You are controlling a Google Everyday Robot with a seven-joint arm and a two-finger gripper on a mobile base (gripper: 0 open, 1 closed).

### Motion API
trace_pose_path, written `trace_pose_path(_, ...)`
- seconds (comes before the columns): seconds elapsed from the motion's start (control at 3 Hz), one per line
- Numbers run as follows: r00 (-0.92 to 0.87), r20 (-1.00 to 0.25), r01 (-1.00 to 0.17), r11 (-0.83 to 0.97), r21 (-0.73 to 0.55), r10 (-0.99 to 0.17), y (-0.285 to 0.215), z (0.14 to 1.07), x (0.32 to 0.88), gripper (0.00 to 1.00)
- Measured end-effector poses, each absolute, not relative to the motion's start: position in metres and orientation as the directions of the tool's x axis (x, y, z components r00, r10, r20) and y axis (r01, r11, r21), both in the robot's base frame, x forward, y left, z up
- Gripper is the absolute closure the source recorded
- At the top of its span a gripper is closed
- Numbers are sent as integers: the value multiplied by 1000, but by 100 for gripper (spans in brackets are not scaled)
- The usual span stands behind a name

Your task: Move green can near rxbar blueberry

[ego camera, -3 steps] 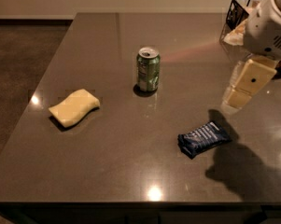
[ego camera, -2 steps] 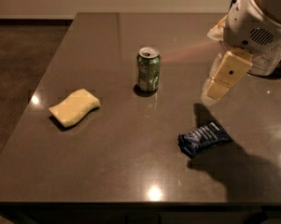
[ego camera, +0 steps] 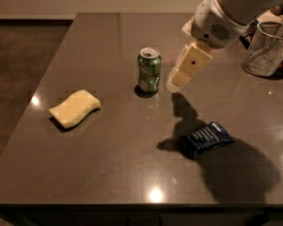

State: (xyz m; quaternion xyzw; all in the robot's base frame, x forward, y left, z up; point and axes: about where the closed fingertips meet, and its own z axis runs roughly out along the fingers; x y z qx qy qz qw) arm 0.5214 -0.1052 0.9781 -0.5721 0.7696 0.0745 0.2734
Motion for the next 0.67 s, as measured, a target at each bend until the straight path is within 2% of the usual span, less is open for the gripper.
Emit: trace_pose_path(0.67, -202, -623, -935, 339, -109, -756, -53, 964, 574, 0)
